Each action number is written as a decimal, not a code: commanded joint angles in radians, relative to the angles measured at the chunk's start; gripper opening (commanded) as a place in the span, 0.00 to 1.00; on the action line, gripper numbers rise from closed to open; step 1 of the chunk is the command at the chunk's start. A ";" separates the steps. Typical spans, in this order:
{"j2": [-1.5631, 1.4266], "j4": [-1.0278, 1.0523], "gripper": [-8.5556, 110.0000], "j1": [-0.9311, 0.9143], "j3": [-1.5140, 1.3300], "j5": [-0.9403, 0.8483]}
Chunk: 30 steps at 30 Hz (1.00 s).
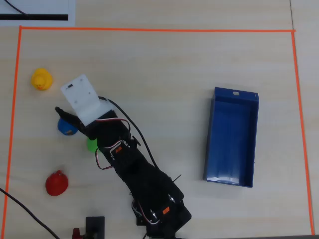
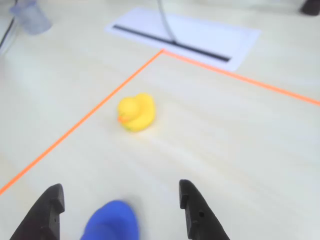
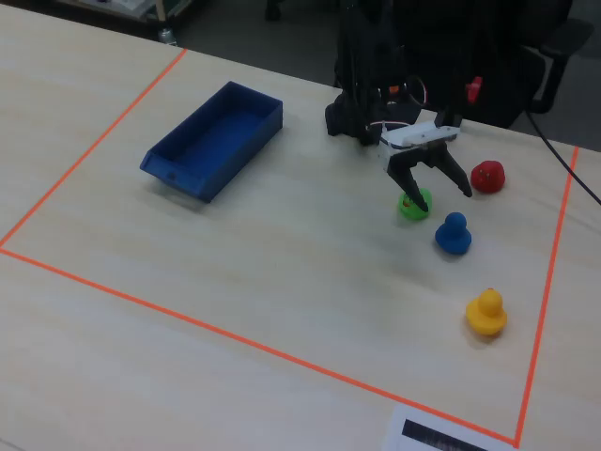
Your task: Grasp yellow duck and put it into box.
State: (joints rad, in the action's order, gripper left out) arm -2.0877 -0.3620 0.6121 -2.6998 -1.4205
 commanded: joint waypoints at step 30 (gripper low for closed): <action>0.637 0.018 0.33 0.101 0.657 0.147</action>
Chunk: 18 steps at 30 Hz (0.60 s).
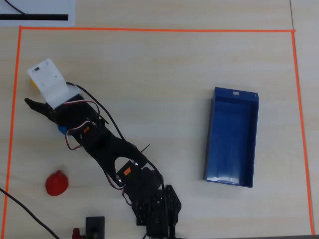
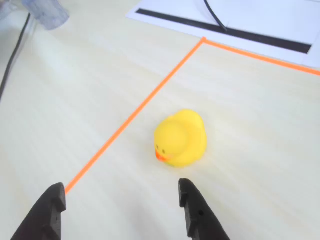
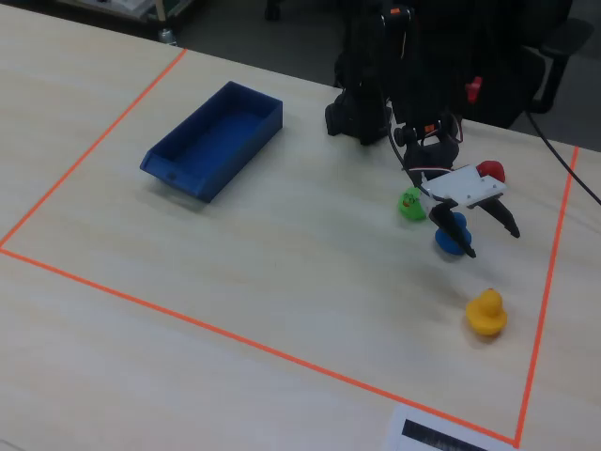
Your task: Grasp yellow duck and put it into box.
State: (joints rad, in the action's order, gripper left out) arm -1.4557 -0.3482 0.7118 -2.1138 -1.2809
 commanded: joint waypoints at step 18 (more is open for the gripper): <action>0.242 0.058 0.32 -0.012 0.337 0.040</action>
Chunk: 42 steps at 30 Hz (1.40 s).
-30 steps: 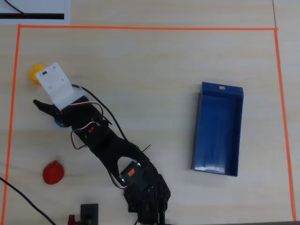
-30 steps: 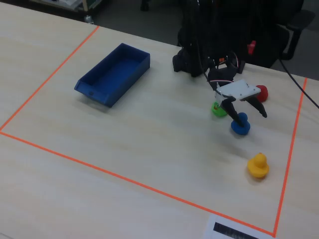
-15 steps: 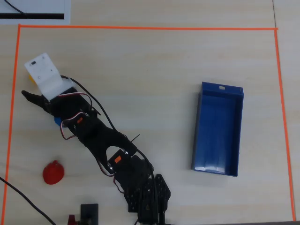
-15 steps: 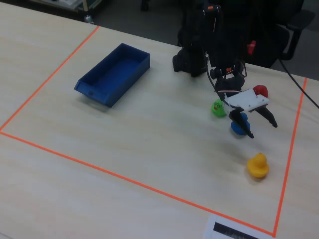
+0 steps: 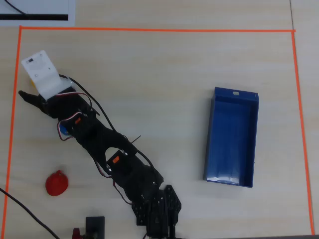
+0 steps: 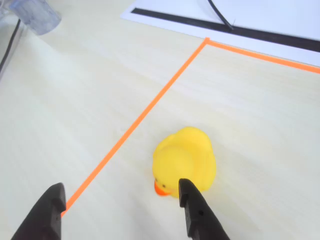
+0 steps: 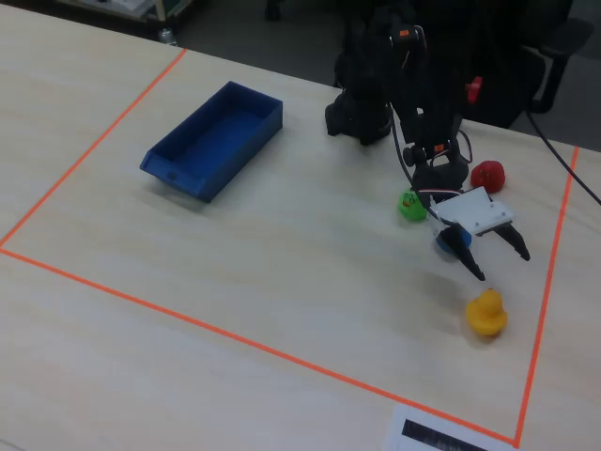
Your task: Grasp yellow duck and put it into box.
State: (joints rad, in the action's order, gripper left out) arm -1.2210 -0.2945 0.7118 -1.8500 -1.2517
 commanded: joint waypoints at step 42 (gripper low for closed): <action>0.206 0.054 0.31 -0.064 0.272 0.049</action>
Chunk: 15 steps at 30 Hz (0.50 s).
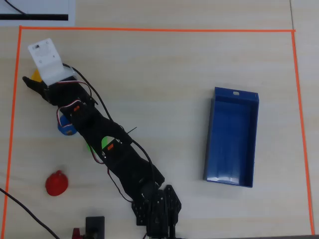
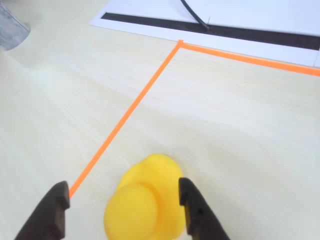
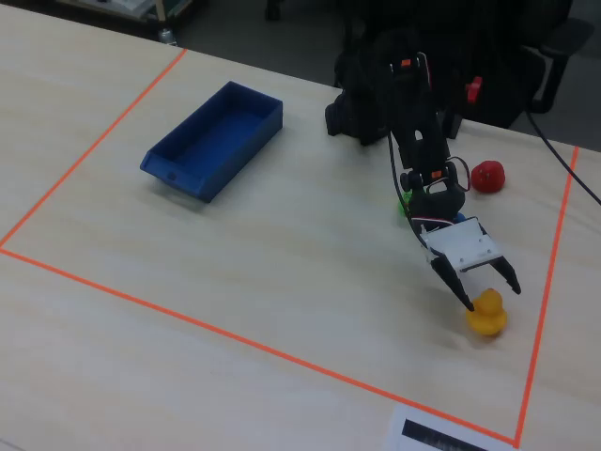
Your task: Grasp yellow duck and put it into box.
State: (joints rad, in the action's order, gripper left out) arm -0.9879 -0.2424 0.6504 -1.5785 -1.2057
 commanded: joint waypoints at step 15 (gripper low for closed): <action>-0.044 0.000 0.31 0.021 -0.048 0.028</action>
State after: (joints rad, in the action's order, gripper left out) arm -0.9863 -0.2408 0.6581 -1.6306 -1.1873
